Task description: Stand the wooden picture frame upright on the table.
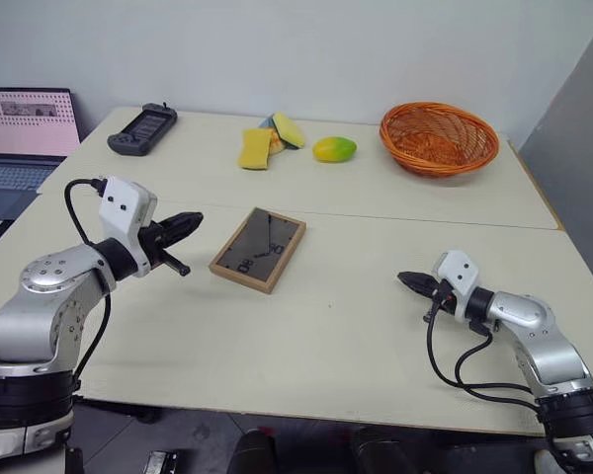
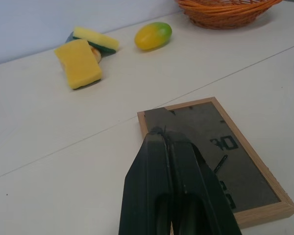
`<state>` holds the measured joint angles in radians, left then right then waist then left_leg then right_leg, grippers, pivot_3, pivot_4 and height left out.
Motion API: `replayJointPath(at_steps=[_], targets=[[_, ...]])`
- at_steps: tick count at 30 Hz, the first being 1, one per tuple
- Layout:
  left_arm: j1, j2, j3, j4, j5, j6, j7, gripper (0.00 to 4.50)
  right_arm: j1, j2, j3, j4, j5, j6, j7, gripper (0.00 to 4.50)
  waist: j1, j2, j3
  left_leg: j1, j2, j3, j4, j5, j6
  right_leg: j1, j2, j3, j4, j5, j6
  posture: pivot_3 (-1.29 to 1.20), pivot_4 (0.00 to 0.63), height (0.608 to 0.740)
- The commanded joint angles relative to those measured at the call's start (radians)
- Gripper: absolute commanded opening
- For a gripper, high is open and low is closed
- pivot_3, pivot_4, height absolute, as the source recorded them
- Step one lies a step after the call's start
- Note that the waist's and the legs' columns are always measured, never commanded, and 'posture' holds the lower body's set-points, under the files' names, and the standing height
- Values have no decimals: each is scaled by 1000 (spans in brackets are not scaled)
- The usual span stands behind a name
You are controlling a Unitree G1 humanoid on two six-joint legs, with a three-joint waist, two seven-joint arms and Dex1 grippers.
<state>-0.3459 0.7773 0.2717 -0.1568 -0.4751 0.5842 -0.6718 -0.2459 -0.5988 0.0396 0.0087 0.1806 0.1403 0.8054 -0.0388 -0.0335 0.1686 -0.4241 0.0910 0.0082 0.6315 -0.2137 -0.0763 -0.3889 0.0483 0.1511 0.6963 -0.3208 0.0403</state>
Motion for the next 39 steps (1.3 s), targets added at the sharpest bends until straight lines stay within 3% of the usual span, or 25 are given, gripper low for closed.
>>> replayJointPath(at_steps=[1, 21, 39], targets=[[-12, 0, 21, -30, -11, 12, 11, 0, 1, 3, -30, -12, 20, -14, -1, 27, -2, 0, 0, 0, 0, 0, 0, 0, 0, 0, 0, 0, 0, 0, 0, 0, 150, 740], [-34, 24, 2, 65, 47, -21, -27, 0, -17, 28, -24, -50, 19, 9, -7, 27, -2, 0, 0, 0, 0, 0, 0, 0, 0, 0, 0, 0, 0, 0, -1, 0, 150, 740], [-223, -75, -86, 456, 225, -222, 42, 0, -25, 98, -10, -168, 10, 108, -81, 27, 6, 0, 0, 0, 0, 0, 0, 0, 0, 0, 0, -1, 1, 0, -1, 0, 150, 740]])
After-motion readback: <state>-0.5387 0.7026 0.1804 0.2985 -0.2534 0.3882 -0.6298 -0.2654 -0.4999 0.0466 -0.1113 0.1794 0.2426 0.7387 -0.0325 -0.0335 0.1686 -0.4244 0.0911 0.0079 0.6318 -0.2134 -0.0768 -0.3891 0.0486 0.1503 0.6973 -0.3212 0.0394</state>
